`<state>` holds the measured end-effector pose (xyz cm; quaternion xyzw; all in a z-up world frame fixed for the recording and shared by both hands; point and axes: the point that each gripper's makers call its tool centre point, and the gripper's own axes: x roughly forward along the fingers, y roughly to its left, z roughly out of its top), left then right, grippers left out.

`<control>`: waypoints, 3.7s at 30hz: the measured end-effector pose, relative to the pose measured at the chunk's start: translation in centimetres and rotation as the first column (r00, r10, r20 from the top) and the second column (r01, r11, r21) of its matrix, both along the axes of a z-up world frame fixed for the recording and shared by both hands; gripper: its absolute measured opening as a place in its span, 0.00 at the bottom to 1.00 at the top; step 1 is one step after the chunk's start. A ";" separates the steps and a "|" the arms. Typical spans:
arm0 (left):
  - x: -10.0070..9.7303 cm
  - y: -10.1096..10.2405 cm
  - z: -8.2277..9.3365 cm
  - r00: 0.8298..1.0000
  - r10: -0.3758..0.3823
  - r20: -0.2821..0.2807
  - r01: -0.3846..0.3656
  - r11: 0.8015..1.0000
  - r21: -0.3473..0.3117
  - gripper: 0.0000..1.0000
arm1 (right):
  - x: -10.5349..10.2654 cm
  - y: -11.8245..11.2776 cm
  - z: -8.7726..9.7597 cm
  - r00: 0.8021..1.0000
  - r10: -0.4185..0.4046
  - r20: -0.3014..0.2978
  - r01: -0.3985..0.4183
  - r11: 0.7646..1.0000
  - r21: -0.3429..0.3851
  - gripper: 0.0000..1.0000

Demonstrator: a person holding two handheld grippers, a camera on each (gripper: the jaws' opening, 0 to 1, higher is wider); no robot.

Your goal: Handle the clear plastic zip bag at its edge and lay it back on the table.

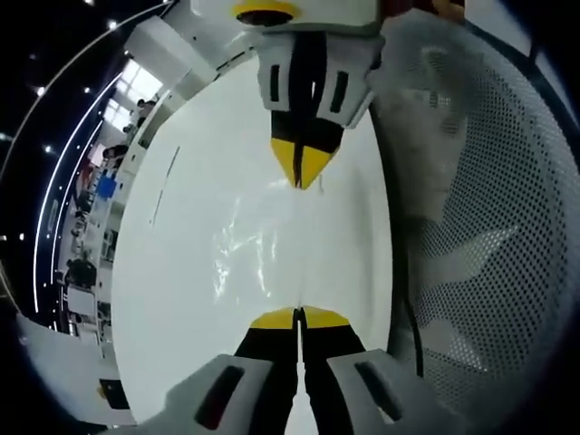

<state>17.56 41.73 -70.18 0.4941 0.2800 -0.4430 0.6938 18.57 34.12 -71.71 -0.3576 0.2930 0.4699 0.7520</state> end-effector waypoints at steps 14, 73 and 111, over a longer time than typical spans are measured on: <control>0.6 -2.1 2.8 0.994 -0.043 0.103 0.056 0.991 -0.122 0.21 | 1.7 -0.6 0.3 0.996 -0.085 -0.017 0.085 0.996 0.018 0.00; 1.8 -7.5 -2.2 0.974 -0.219 0.064 0.220 0.975 -0.014 0.00 | 9.7 -1.1 3.4 0.969 -0.246 0.018 0.243 0.964 0.108 0.00; 6.2 -7.1 -3.5 0.984 -0.151 0.096 0.153 0.988 -0.016 0.00 | 5.1 -3.0 1.6 0.974 -0.223 -0.038 0.226 0.963 0.144 0.08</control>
